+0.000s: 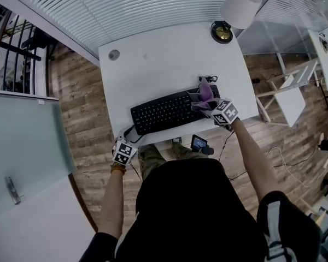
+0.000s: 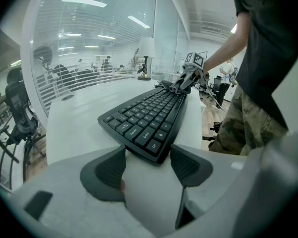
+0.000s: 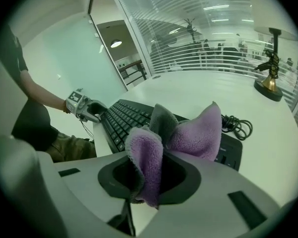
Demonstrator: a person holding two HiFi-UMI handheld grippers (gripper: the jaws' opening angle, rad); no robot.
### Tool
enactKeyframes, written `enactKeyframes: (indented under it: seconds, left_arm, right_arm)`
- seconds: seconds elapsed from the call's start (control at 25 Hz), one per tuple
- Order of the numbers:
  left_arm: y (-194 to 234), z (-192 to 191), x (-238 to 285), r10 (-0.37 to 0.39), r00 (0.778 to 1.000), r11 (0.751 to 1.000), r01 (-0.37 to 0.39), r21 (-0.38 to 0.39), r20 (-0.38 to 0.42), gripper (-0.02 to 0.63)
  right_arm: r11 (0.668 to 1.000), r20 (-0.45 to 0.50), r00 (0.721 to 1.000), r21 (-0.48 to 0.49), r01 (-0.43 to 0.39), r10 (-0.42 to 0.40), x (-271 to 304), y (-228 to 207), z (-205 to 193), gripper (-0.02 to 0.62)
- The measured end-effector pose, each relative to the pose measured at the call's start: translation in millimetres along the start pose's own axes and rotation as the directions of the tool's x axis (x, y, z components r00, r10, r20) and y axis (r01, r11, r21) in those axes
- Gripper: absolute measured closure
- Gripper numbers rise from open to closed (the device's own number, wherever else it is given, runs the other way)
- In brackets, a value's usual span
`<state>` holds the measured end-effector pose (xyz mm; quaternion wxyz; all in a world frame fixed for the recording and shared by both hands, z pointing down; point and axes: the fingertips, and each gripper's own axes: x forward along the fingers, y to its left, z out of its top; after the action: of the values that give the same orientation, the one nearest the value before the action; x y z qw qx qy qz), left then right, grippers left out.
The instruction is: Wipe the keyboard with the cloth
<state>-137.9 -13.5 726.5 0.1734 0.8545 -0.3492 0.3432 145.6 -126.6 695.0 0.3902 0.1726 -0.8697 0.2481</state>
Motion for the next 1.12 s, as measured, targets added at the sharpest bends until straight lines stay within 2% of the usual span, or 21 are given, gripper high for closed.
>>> enactKeyframes:
  seconds: [0.36, 0.56, 0.92, 1.12]
  left_arm:
    - [-2, 0, 0, -0.002, 1.0, 1.0, 0.002, -0.002, -0.001, 0.324]
    - [-3, 1, 1, 0.0, 1.0, 1.0, 0.0, -0.003, -0.002, 0.322]
    - [-2, -1, 0, 0.003, 1.0, 1.0, -0.003, 0.001, 0.001, 0.322]
    - [-2, -3, 1, 0.0, 1.0, 1.0, 0.0, -0.003, -0.001, 0.322]
  right_arm:
    - [0.994, -0.045, 0.996, -0.077, -0.078, 0.075, 33, 39, 21, 0.514]
    - [0.991, -0.072, 0.995, -0.11, -0.076, 0.069, 44, 51, 27, 0.515]
    - [0.988, -0.062, 0.994, -0.118, -0.095, 0.088, 51, 60, 32, 0.515]
    - [0.985, -0.096, 0.992, -0.141, -0.096, 0.082, 58, 66, 37, 0.515]
